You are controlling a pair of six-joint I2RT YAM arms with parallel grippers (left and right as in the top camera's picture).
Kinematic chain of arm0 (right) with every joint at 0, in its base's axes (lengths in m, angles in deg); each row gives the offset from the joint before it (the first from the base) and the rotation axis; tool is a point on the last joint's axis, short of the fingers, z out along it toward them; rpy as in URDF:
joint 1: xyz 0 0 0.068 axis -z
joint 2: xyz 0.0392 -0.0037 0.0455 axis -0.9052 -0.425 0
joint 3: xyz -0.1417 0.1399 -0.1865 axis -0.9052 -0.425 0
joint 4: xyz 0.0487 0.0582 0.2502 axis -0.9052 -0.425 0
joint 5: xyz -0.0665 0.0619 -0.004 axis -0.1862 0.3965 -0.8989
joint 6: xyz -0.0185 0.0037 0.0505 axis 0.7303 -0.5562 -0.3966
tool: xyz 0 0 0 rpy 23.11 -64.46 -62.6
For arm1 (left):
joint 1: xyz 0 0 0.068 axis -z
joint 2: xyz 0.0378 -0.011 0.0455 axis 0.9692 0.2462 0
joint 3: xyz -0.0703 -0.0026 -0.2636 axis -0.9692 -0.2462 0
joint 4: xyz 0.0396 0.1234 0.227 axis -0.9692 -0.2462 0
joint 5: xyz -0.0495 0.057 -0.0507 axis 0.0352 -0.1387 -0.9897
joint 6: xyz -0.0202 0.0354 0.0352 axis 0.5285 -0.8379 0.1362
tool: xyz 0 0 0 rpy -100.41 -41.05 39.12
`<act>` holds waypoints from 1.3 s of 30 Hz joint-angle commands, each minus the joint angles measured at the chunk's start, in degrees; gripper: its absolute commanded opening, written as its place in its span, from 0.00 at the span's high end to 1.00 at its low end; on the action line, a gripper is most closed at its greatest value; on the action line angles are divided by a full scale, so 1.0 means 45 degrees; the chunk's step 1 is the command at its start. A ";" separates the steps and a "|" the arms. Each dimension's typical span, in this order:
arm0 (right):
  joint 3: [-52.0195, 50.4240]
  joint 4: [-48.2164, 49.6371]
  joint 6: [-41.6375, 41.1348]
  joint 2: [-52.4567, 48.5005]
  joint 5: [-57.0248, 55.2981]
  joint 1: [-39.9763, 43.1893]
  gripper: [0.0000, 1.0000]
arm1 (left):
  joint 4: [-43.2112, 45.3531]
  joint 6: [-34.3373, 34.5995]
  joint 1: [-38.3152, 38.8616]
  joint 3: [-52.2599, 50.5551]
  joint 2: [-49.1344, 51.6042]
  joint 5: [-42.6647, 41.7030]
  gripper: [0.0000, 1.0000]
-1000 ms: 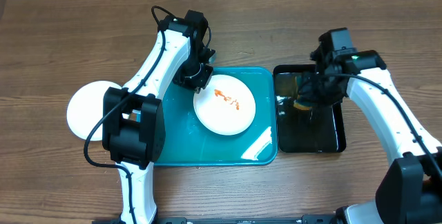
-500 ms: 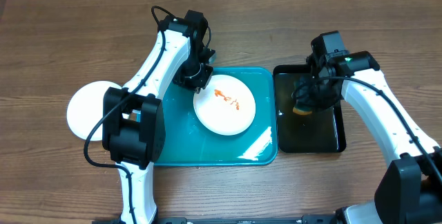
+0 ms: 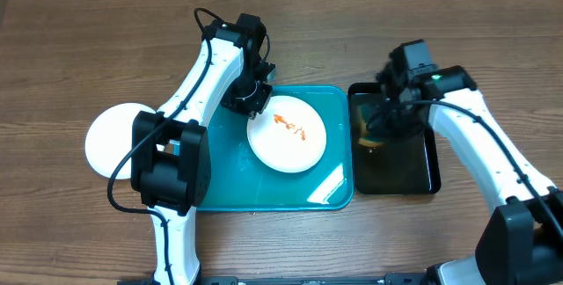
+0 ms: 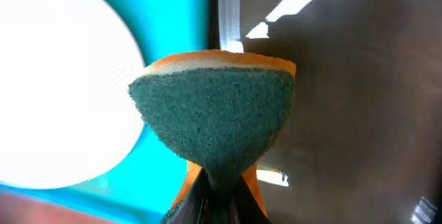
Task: Clean dirty plates on tray and stack at the side
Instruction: 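Carry the sponge with the right gripper onto the white plate, then scrub the white plate surface with the sponge in the right gripper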
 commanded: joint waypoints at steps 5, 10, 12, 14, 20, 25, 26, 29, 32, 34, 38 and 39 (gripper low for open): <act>0.0185 0.2171 0.0806 0.0058 0.1885 -0.2492 0.96 | -0.0238 -0.1132 0.0491 -0.0068 -0.0219 -0.0665 0.96; 0.0185 0.3181 -0.0515 -0.0427 0.1865 -0.3517 0.96 | -0.0321 -0.1122 0.0554 -0.0068 -0.0219 -0.0670 0.96; 0.0185 0.3492 -0.1258 -0.0792 0.1880 -0.3735 0.96 | -0.0330 -0.1122 0.0578 -0.0068 -0.0219 -0.0670 0.96; 0.0185 0.3779 -0.1477 -0.1044 0.1880 -0.3871 0.96 | -0.0330 -0.1122 0.0578 -0.0068 -0.0219 -0.0670 0.96; 0.0185 0.4483 -0.1496 -0.1613 0.2210 -0.4211 0.96 | -0.0335 -0.1073 0.0578 -0.0068 -0.0219 -0.0680 0.96; 0.0185 0.5207 -0.2084 -0.2074 0.2195 -0.4260 0.96 | -0.0335 -0.1064 0.0583 -0.0068 -0.0219 -0.0675 0.96; 0.0185 0.5377 -0.2152 -0.2137 0.2205 -0.4260 0.96 | -0.0340 -0.1015 0.0583 -0.0068 -0.0219 -0.0675 0.96; 0.0185 0.5795 -0.2210 -0.2380 0.2205 -0.4260 0.96 | -0.0340 -0.0913 0.0583 -0.0068 -0.0219 -0.0680 0.96; 0.0185 0.6057 -0.2205 -0.2642 0.2191 -0.4260 0.96 | -0.0335 -0.0884 0.0583 -0.0068 -0.0219 -0.0680 0.96; 0.0185 0.6173 -0.2254 -0.2866 0.2064 -0.4260 0.96 | -0.0335 -0.0884 0.0583 -0.0068 -0.0219 -0.0680 0.96; 0.0185 0.6271 -0.2555 -0.3415 0.1710 -0.4255 0.96 | -0.0335 -0.0835 0.0583 -0.0068 -0.0219 -0.0680 0.96; 0.0185 0.6241 -0.2574 -0.3507 0.1598 -0.4245 0.96 | -0.0340 -0.0835 0.0583 -0.0068 -0.0219 -0.0680 0.96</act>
